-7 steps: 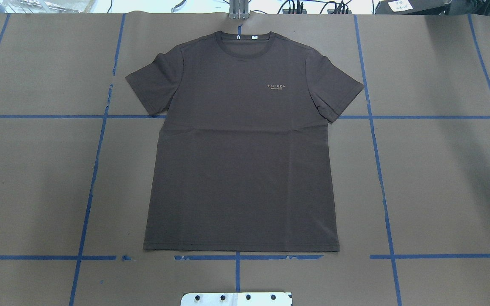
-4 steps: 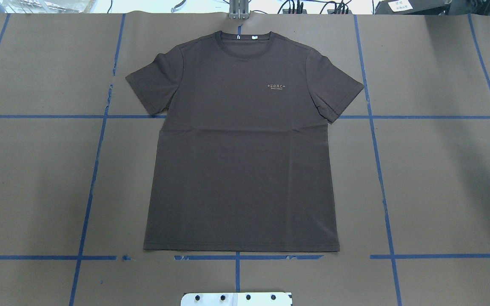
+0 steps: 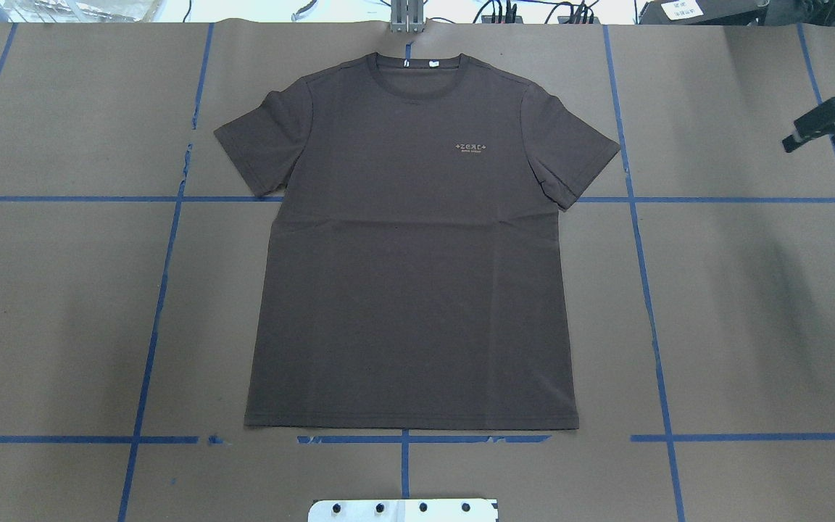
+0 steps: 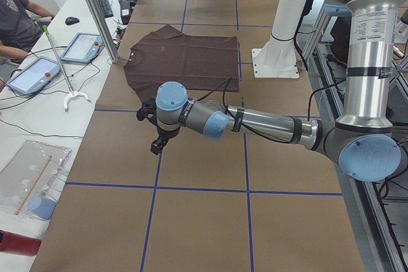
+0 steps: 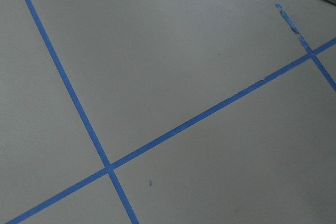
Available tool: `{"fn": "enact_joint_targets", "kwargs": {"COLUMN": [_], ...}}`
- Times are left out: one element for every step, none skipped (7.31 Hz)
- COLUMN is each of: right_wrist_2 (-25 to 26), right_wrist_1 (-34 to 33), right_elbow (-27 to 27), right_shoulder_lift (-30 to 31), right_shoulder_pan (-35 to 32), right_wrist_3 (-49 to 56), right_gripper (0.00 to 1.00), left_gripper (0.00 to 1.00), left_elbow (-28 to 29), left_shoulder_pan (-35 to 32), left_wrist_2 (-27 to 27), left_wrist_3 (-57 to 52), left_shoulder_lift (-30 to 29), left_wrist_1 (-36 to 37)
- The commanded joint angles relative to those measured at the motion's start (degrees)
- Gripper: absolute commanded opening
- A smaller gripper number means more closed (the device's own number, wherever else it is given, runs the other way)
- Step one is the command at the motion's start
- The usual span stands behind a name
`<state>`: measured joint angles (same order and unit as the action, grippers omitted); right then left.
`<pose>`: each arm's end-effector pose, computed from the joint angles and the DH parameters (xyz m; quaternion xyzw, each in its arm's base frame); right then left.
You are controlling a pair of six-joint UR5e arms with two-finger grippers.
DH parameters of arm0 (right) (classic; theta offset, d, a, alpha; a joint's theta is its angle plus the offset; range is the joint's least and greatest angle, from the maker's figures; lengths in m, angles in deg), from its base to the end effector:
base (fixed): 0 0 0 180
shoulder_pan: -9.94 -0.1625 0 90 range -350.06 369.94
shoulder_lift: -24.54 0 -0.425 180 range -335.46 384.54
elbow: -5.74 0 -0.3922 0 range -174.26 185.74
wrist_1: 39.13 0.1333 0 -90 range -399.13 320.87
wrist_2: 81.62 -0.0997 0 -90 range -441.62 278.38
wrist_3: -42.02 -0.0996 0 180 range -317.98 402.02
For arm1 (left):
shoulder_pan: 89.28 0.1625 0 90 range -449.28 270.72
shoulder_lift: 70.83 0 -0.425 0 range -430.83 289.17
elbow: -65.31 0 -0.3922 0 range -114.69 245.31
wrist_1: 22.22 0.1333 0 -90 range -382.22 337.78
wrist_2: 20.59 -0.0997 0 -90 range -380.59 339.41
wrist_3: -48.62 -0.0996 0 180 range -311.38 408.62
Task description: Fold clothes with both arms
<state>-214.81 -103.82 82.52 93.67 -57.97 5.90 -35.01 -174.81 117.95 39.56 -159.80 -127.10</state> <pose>-0.1891 -0.6391 0.5141 0.0588 -0.4367 0.0053 0.8977 -0.0197 -0.5004 0.5435 0.2068 0.3940 0.1905 0.8751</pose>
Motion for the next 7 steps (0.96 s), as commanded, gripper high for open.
{"fn": "enact_joint_targets", "kwargs": {"right_wrist_2": [12.9, 16.17, 18.47, 19.62, 20.24, 21.03, 21.04], "right_wrist_1": [8.61, 8.7, 8.7, 8.7, 8.62, 8.53, 8.53], "right_elbow": [-8.65, -9.88, -12.59, -14.19, -14.64, -15.25, -15.34], "right_shoulder_lift": [-9.41, -11.53, -13.73, -15.23, -15.25, -15.16, -14.81], "right_shoulder_pan": [9.17, 11.46, 12.71, 13.41, 14.2, 14.3, 14.3], "right_wrist_3": [-22.68, -26.33, -29.85, -30.58, -30.76, -30.76, -30.68], "right_gripper": [0.93, 0.92, 0.91, 0.9, 0.9, 0.88, 0.83], "left_gripper": [1.0, 1.0, 1.0, 1.0, 1.0, 1.0, 1.0], "left_elbow": [-0.31, -0.32, -0.32, -0.32, -0.32, -0.32, -0.23], "left_shoulder_pan": [0.01, 0.01, 0.01, 0.01, 0.01, 0.01, 0.01], "left_wrist_2": [0.15, 0.15, 0.15, 0.07, 0.15, 0.15, 0.07], "left_wrist_3": [0.0, 0.0, -0.08, -0.17, -0.17, -0.26, -0.26], "left_shoulder_lift": [0.11, 0.11, 0.11, 0.11, 0.11, 0.11, 0.11], "left_wrist_1": [-0.33, -0.33, -0.33, -0.41, -0.41, -0.41, -0.41]}}
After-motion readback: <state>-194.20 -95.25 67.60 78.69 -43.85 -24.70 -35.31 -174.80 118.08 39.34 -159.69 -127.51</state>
